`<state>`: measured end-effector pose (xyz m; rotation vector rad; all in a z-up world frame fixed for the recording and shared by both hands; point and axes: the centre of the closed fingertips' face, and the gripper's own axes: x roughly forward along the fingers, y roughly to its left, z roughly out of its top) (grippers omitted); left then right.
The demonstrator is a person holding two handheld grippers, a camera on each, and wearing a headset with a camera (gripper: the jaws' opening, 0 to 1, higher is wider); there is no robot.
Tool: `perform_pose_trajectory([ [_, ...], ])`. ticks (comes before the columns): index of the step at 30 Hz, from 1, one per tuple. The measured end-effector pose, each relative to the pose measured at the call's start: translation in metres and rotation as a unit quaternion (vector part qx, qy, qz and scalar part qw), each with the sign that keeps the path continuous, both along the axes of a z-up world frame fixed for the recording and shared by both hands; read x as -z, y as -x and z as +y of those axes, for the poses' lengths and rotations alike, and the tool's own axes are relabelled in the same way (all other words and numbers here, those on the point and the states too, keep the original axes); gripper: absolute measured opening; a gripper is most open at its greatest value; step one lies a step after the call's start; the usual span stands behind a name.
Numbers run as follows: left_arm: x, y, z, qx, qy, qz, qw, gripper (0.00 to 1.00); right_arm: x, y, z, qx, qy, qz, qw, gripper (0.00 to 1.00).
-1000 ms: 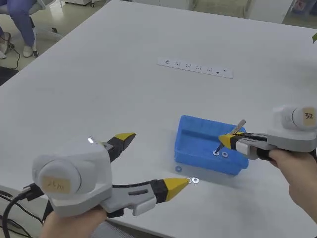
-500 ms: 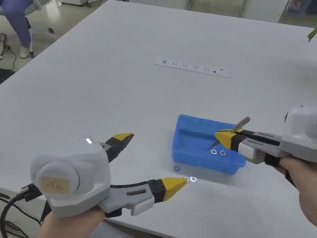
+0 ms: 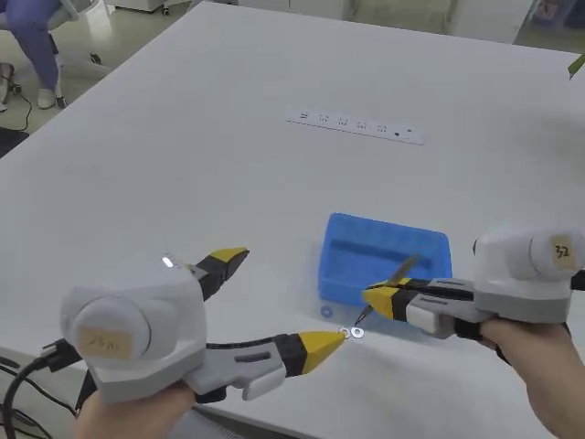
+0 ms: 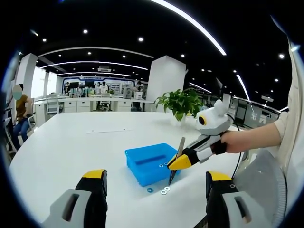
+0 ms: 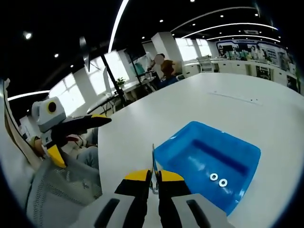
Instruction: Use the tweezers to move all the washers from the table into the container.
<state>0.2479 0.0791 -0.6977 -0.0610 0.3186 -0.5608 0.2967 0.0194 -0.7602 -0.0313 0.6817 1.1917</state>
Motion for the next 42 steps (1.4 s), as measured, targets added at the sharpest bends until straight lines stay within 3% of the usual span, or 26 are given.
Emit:
perform_pose_trajectory([
  [5,0.0,0.0,0.0,0.0,0.001,0.0,1.0,0.87,0.014,0.001,0.0,-0.011,0.03,-0.017,0.9994,0.03],
  [10,0.001,0.0,-0.001,0.001,-0.001,0.001,1.0,0.87,0.02,0.0,0.0,-0.014,0.035,-0.019,0.9991,0.03],
  [14,0.001,0.001,-0.001,0.002,-0.003,0.001,1.0,0.87,0.026,0.002,-0.001,-0.025,0.056,-0.029,0.9977,0.03],
  [23,0.001,0.001,-0.002,0.003,-0.004,0.001,1.0,0.87,0.023,0.008,0.003,-0.043,0.06,-0.037,0.9966,0.03],
  [29,0.0,0.001,-0.001,0.002,-0.003,-0.001,1.0,0.87,0.024,0.013,0.005,-0.077,0.083,-0.079,0.9905,0.03],
  [32,0.0,0.001,-0.001,0.002,-0.004,-0.001,1.0,0.87,0.024,0.012,0.004,-0.076,0.083,-0.081,0.9903,0.03],
  [36,0.0,0.001,0.0,0.0,-0.003,-0.002,1.0,0.87,0.017,0.01,0.001,-0.061,0.07,-0.075,0.9928,0.03],
  [42,0.0,0.001,-0.001,0.002,-0.004,-0.003,1.0,0.87,-0.012,0.006,-0.001,-0.052,0.038,-0.078,0.9948,0.03],
])
